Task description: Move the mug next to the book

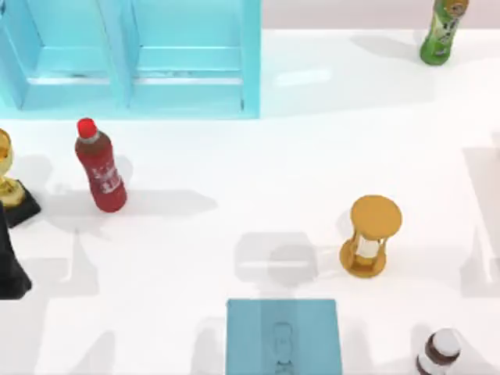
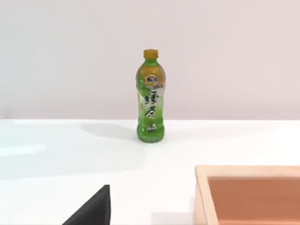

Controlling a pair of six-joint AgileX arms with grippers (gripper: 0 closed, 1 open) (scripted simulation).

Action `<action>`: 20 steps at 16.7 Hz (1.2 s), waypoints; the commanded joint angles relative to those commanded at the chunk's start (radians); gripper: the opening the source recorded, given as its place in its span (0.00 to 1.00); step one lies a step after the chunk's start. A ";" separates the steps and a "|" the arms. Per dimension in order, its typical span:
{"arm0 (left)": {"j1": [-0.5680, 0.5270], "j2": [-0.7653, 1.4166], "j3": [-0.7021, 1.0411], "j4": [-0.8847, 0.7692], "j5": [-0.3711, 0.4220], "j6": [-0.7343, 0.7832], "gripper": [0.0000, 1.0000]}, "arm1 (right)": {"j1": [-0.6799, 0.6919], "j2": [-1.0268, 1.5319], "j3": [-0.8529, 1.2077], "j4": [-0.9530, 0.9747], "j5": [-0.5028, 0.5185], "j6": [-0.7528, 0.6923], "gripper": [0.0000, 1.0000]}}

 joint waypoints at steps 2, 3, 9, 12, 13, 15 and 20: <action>0.000 0.000 0.000 0.000 0.000 0.000 1.00 | 0.000 0.000 0.000 0.000 0.000 0.000 1.00; 0.001 0.009 0.009 -0.006 -0.002 0.010 1.00 | 0.000 0.000 0.000 0.000 0.000 0.000 1.00; 0.039 0.278 0.241 -0.167 -0.028 0.287 1.00 | 0.000 0.000 0.000 0.000 0.000 0.000 1.00; 0.084 0.526 0.428 -0.310 -0.041 0.562 1.00 | 0.000 0.000 0.000 0.000 0.000 0.000 1.00; 0.103 0.619 0.494 -0.364 -0.044 0.668 1.00 | 0.000 0.000 0.000 0.000 0.000 0.000 1.00; 0.150 0.815 0.628 -0.479 -0.048 0.896 1.00 | 0.000 0.000 0.000 0.000 0.000 0.000 1.00; 0.310 1.281 0.934 -0.776 -0.044 1.470 1.00 | 0.000 0.000 0.000 0.000 0.000 0.000 1.00</action>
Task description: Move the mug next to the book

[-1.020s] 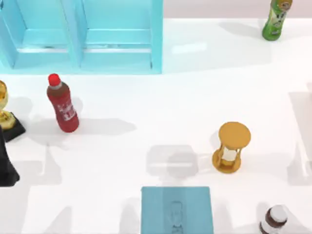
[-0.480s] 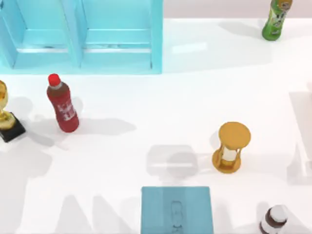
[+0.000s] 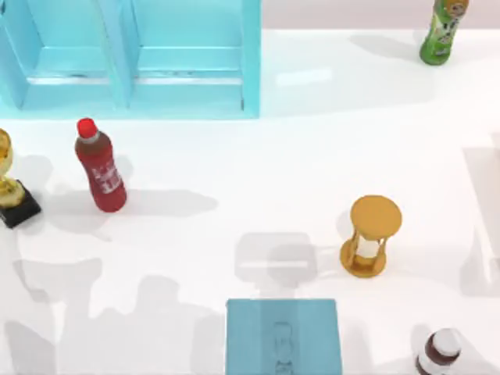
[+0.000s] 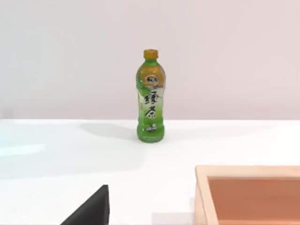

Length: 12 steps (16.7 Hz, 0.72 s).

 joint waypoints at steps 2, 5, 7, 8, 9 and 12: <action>0.077 0.139 0.106 -0.107 0.005 0.200 1.00 | 0.000 0.000 0.000 0.000 0.000 0.000 1.00; 0.201 0.292 0.247 -0.247 0.014 0.456 1.00 | 0.000 0.000 0.000 0.000 0.000 0.000 1.00; 0.285 0.365 0.327 -0.321 0.020 0.606 1.00 | 0.000 0.000 0.000 0.000 0.000 0.000 1.00; 0.326 0.396 0.363 -0.352 0.024 0.674 1.00 | 0.000 0.000 0.000 0.000 0.000 0.000 1.00; 0.364 0.423 0.395 -0.379 0.027 0.736 1.00 | 0.000 0.000 0.000 0.000 0.000 0.000 1.00; 0.462 0.473 0.470 -0.439 0.037 0.884 1.00 | 0.000 0.000 0.000 0.000 0.000 0.000 1.00</action>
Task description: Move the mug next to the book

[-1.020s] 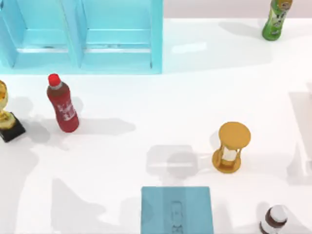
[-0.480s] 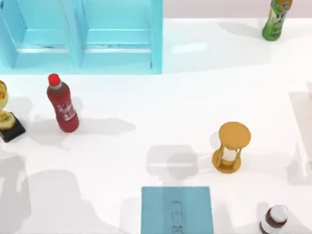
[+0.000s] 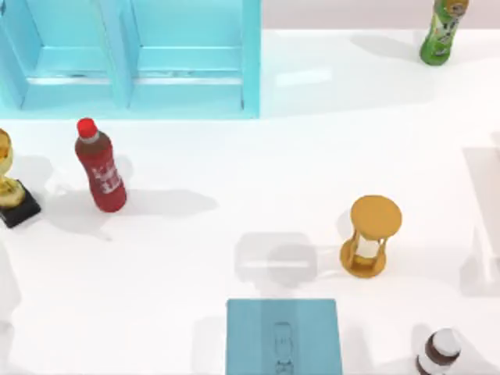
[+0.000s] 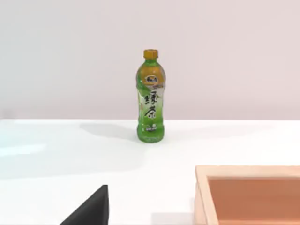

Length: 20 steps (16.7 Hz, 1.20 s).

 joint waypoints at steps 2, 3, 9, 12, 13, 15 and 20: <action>0.041 0.011 0.028 -0.021 0.005 0.052 1.00 | 0.000 0.000 0.000 0.000 0.000 0.000 1.00; 0.052 0.013 0.035 -0.027 0.006 0.065 1.00 | 0.000 0.000 0.000 0.000 0.000 0.000 1.00; 0.053 0.011 0.033 -0.024 0.006 0.068 1.00 | 0.000 0.000 0.000 0.000 0.000 0.000 1.00; 0.055 0.032 -0.023 0.045 0.007 0.067 1.00 | 0.000 0.000 0.000 0.000 0.000 0.000 1.00; 0.055 0.043 -0.053 0.089 0.007 0.068 1.00 | 0.000 0.000 0.000 0.000 0.000 0.000 1.00; 0.057 0.071 -0.121 0.196 0.007 0.070 1.00 | 0.000 0.000 0.000 0.000 0.000 0.000 1.00; 0.060 0.118 -0.241 0.355 0.007 0.075 1.00 | 0.000 0.000 0.000 0.000 0.000 0.000 1.00</action>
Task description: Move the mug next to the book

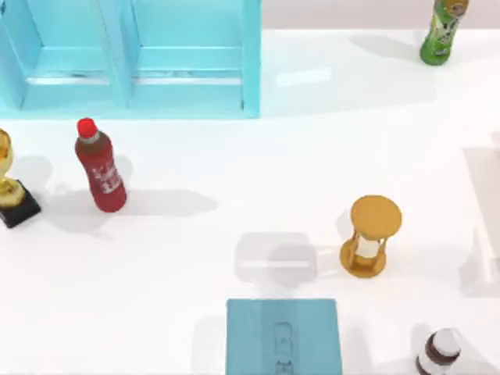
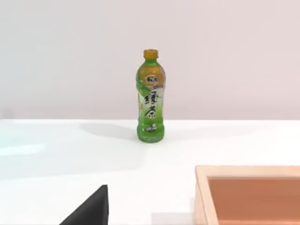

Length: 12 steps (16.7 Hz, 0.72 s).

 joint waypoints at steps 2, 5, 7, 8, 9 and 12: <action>0.000 0.001 -0.001 0.001 0.000 0.000 1.00 | 0.000 0.000 0.000 0.000 0.000 0.000 1.00; 0.000 0.001 -0.001 0.001 0.000 0.000 0.92 | 0.000 0.000 0.000 0.000 0.000 0.000 1.00; 0.000 0.001 -0.001 0.001 0.000 0.000 0.77 | 0.000 0.000 0.000 0.000 0.000 0.000 1.00; 0.000 0.001 -0.001 0.001 0.000 0.000 0.70 | 0.000 0.000 0.000 0.000 0.000 0.000 1.00; 0.000 0.001 -0.001 0.001 0.000 0.000 0.62 | 0.000 0.000 0.000 0.000 0.000 0.000 1.00; 0.000 0.001 -0.001 0.001 0.000 0.000 0.40 | 0.000 0.000 0.000 0.000 0.000 0.000 1.00</action>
